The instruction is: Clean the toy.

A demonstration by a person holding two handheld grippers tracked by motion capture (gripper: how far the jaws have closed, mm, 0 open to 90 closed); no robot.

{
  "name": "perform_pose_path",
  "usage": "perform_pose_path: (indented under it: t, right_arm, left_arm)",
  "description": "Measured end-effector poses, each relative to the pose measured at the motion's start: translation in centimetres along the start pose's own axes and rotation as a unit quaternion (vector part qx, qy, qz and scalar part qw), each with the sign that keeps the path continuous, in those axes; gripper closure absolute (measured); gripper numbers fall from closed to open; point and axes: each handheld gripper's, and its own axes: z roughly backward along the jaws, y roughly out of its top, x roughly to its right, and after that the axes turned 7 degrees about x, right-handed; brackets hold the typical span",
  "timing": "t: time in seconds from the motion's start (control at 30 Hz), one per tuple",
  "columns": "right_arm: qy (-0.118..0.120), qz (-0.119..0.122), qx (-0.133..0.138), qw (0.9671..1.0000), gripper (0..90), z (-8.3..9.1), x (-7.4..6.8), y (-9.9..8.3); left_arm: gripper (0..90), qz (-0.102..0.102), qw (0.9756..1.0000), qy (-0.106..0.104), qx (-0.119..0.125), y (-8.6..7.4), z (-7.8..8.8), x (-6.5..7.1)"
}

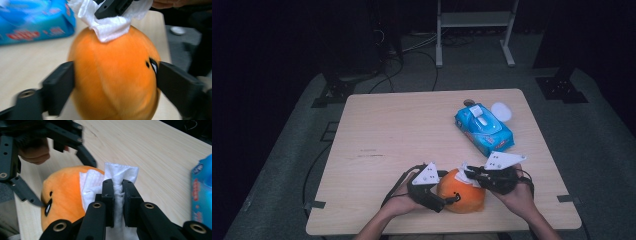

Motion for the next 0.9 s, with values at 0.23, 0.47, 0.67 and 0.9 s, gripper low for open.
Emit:
perform_pose_path:
  t: [0.23, 0.47, 0.67, 0.9]
  right_arm:
    - [0.031, 0.048, -0.002, 0.9984, 80.5, -1.6, -3.3, 1.6]
    - [-0.005, 0.022, -0.006, 0.9997, 80.6, -0.1, -0.3, 0.3]
    - [0.008, 0.028, 0.0, 0.9996, 80.5, -0.9, -1.1, 0.6]
    - [-0.005, 0.051, -0.013, 0.9986, 80.4, -0.5, -1.0, 0.4]
  left_arm:
    - [27.5, -0.04, 0.9989, 0.023, -0.002, 0.0, 0.0, 0.4]
    - [30.8, -0.014, 0.9998, 0.01, 0.004, -1.0, 0.7, -0.8]
    - [17.2, -0.016, 0.9993, 0.018, 0.027, -0.1, 0.2, -0.8]
    - [31.9, -0.019, 0.9995, 0.022, 0.01, -1.0, 1.1, -1.2]
